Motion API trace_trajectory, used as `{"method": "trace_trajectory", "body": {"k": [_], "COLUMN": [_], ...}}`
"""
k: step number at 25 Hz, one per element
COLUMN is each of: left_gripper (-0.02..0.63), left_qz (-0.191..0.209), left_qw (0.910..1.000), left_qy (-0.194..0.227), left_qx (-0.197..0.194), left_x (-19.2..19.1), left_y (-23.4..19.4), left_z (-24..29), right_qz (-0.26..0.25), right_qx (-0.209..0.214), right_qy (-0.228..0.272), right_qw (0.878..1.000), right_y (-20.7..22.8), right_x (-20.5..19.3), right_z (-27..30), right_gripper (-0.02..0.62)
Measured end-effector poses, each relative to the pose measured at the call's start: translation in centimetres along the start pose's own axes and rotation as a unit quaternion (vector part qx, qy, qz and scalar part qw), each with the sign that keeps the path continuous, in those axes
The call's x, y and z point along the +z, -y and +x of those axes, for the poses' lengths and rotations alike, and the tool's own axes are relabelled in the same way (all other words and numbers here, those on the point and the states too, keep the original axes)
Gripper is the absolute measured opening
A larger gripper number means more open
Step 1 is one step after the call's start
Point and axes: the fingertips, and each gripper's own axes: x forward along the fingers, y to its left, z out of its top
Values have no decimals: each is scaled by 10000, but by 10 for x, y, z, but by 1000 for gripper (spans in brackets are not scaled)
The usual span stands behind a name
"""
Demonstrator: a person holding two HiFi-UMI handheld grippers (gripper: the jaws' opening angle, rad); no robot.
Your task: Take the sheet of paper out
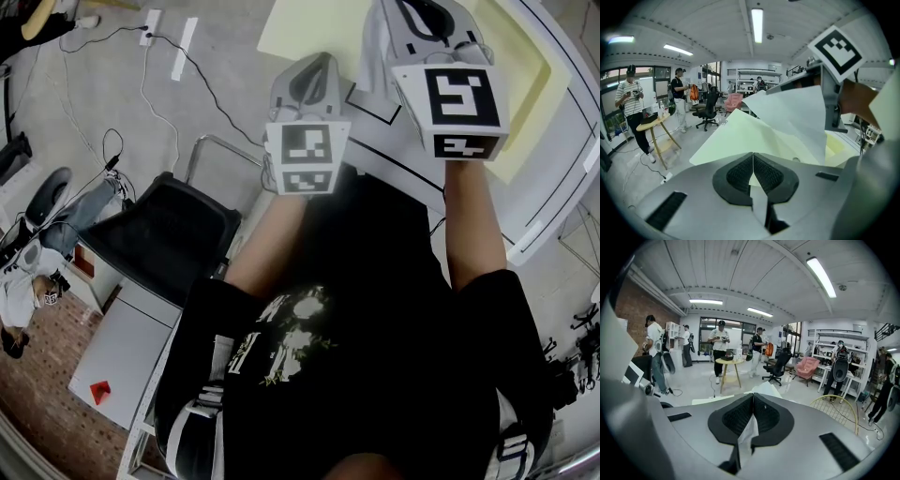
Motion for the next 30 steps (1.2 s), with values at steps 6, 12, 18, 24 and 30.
{"method": "trace_trajectory", "body": {"k": [6,12,18,24,30], "left_gripper": [3,3,3,3,3], "left_qz": [83,184,379,483,617], "left_qw": [9999,9996,9982,9971,9954], "left_qy": [81,188,308,389,452], "left_qx": [-25,-131,-337,-436,-584], "left_x": [5,15,26,31,34], "left_y": [22,43,72,98,120], "left_z": [-10,-16,-13,-10,-11], "right_qz": [40,-100,-63,-80,-124], "right_qx": [-62,-156,-383,-496,-653], "right_qy": [285,520,717,815,840], "right_qw": [9996,9985,9967,9954,9942], "right_y": [5,13,31,47,57], "right_x": [16,36,42,38,34], "right_z": [-27,-53,-85,-108,-128], "right_gripper": [3,3,3,3,3]}}
